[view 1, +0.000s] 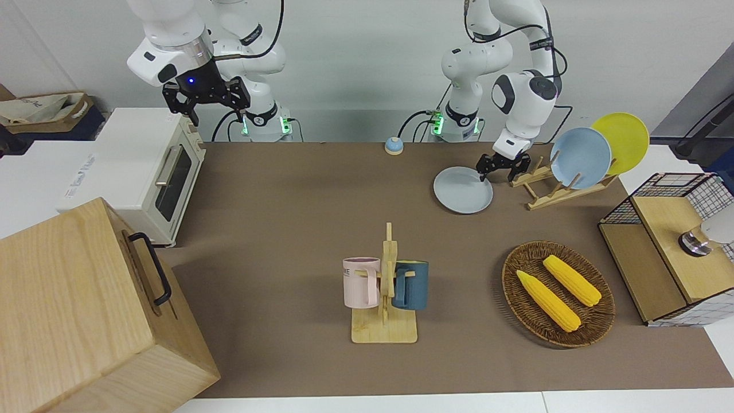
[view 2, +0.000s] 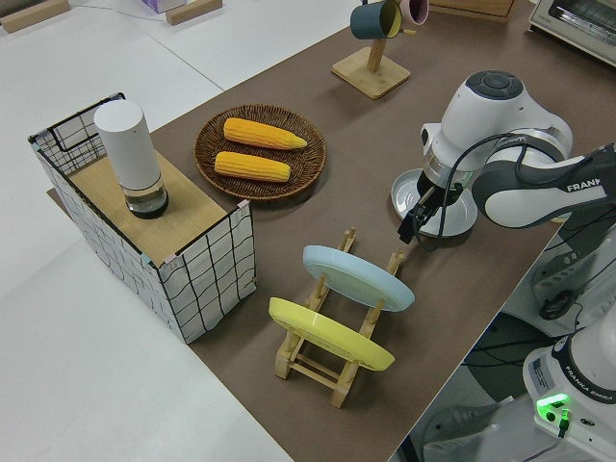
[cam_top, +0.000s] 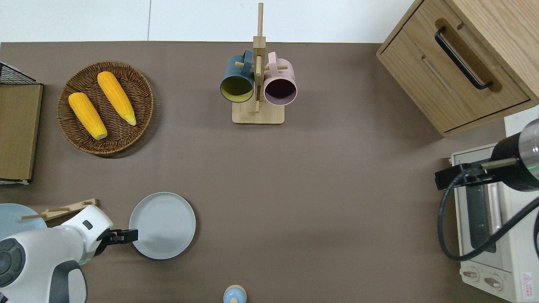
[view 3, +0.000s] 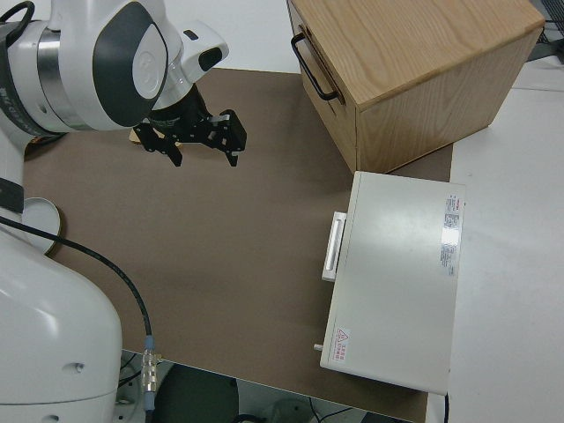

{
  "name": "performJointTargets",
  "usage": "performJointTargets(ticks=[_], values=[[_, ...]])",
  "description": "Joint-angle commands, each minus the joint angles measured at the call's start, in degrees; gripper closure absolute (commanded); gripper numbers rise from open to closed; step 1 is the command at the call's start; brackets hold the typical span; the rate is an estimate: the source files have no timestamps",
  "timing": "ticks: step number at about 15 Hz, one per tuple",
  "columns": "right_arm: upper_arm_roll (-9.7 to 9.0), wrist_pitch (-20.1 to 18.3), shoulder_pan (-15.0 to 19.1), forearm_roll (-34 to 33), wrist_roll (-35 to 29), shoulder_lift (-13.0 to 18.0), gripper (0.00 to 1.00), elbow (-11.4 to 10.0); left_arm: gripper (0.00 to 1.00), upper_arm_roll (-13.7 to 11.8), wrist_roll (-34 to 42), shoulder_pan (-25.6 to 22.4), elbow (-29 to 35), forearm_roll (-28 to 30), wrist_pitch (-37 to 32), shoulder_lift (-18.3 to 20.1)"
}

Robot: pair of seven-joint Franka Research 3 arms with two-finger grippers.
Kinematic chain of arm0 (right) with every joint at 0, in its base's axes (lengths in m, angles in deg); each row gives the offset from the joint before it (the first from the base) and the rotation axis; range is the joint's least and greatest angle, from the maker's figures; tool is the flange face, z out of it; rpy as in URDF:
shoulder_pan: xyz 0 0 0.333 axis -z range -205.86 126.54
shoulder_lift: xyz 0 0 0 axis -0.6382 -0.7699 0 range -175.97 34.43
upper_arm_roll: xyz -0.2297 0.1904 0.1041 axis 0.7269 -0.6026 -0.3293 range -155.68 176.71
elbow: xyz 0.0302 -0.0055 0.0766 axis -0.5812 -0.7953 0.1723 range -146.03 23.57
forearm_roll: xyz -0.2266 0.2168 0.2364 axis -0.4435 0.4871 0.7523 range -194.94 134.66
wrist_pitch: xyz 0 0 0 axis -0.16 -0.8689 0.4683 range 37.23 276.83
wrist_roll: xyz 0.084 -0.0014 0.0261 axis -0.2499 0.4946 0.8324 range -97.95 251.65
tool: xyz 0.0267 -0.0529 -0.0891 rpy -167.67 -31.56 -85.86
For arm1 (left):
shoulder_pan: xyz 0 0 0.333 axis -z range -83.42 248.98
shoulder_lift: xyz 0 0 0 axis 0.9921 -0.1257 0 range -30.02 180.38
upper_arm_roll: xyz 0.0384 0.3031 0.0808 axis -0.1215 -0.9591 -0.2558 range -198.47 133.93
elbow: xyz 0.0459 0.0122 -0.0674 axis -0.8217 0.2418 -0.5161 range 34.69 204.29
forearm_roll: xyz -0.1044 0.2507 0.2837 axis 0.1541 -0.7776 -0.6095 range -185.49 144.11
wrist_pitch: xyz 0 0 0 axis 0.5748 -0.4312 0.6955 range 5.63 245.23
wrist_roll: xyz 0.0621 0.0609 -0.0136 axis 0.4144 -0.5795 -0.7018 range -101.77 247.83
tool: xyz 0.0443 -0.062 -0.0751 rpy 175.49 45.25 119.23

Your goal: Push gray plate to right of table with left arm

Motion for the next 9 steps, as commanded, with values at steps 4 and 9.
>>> performJointTargets(ticks=[4, 9], values=[[-0.92, -0.89, 1.07, 0.25, -0.66, 0.14, 0.017, 0.53, 0.0, -0.44, 1.16, 0.91, 1.15, 1.28, 3.68, -2.34], [-0.92, -0.89, 1.07, 0.25, -0.75, 0.14, 0.017, 0.53, 0.65, -0.44, 1.07, 0.82, 1.15, 1.28, 3.95, -2.96]])
